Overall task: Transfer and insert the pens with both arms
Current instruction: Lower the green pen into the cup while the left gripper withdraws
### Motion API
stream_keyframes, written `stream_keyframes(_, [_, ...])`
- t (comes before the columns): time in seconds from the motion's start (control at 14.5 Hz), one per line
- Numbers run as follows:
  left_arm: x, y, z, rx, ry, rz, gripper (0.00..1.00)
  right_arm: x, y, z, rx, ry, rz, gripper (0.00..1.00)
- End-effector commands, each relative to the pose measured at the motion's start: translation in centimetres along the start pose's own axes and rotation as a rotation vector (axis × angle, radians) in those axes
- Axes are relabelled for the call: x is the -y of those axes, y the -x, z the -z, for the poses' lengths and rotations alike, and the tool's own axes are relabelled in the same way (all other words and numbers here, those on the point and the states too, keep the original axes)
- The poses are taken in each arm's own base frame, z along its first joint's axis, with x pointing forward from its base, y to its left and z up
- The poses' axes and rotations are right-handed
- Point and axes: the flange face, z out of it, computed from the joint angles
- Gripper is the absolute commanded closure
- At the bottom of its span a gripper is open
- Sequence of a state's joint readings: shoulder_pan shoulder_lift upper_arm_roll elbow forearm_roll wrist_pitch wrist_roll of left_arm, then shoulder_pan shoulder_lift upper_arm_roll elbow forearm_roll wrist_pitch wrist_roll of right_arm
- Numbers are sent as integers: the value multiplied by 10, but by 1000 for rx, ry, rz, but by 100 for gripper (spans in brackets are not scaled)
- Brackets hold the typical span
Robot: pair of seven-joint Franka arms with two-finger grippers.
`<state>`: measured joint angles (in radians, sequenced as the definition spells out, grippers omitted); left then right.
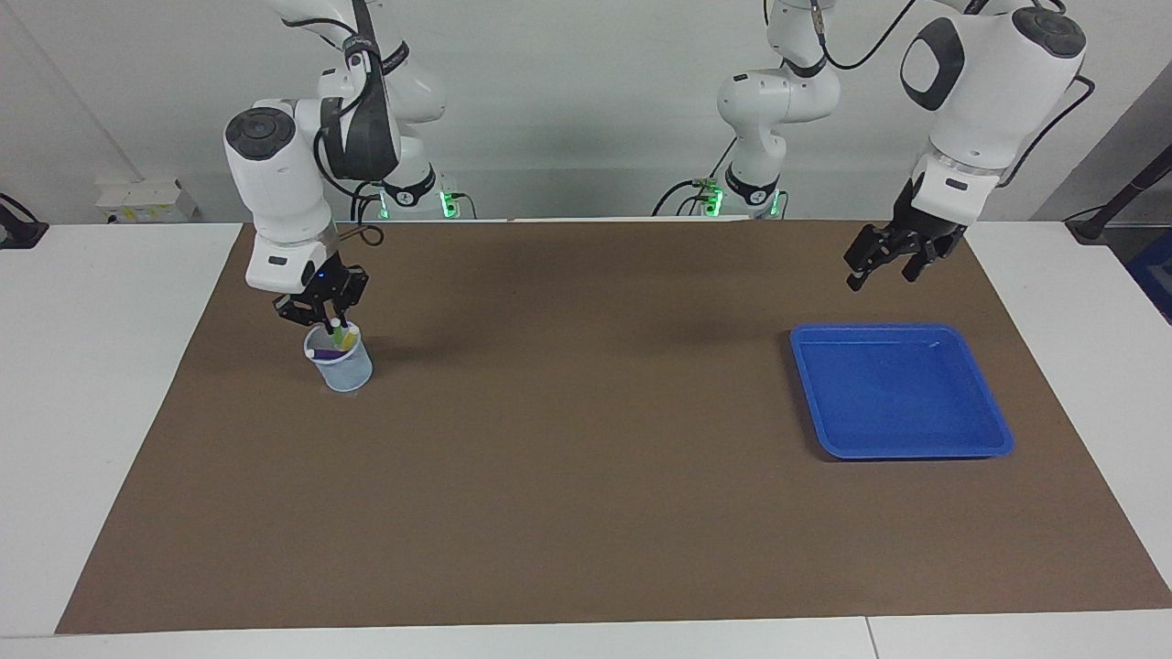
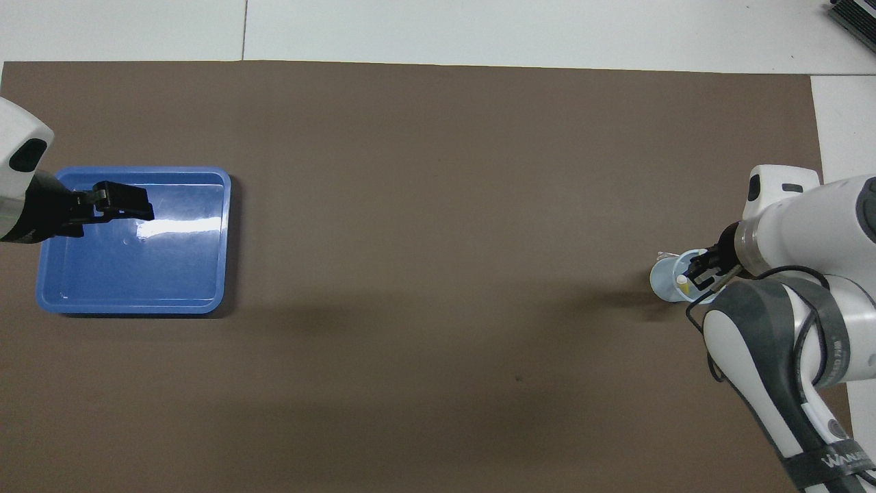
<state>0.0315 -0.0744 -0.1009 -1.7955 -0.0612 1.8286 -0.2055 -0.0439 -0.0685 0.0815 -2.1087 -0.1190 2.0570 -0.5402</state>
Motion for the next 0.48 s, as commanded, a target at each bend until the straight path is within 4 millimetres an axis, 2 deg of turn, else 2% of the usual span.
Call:
stream_keyframes(0.0, [-4, -12, 23, -24, -28, -29, 0, -2, 7, 8, 0, 23, 18, 0])
stream_keyframes(0.28, [-6, -8, 69, -8, -35, -32, 0, -5, 3, 44, 20, 2, 1, 0])
stream_keyframes(0.35, [-6, -5, 77, 1, -37, -32, 0, -3, 2, 59, 30, -1, -2, 0])
stream_keyframes(0.41, [-6, -3, 77, 24, -38, -33, 0, -4, 3, 75, 43, -6, -33, 0])
